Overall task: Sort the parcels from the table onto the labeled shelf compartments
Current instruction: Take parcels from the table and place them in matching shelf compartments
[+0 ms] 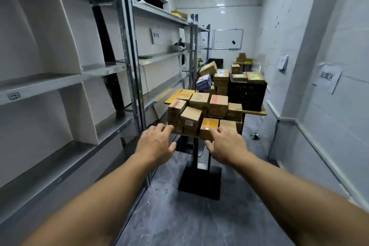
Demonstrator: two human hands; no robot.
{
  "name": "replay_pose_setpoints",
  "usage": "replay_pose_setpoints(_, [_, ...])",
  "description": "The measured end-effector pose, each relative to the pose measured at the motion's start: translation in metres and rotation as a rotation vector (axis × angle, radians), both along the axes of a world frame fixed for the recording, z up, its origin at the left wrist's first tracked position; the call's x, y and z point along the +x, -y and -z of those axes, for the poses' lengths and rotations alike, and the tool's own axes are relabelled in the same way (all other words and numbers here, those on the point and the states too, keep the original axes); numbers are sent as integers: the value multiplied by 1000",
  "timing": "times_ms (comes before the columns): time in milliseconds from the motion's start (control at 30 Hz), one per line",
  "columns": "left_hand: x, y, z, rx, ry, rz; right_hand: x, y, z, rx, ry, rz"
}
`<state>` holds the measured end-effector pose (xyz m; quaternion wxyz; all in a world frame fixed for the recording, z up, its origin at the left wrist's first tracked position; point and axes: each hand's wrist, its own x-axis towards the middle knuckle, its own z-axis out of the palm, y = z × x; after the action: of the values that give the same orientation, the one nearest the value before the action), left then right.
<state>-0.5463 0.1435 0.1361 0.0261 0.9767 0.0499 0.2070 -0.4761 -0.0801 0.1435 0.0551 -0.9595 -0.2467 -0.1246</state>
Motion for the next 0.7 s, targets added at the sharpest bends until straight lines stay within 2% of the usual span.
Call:
replay_pose_setpoints(167, [91,-16,26,-33,-48,42,75,-16,27,-3,-91,44])
replay_pose_setpoints(400, [215,-46,28,-50,-72,104,182,-52,36,-6,-129,83])
replay_pose_setpoints(700, [322,-80,62,-50,-131,101,288,-88,62,4,-214,102])
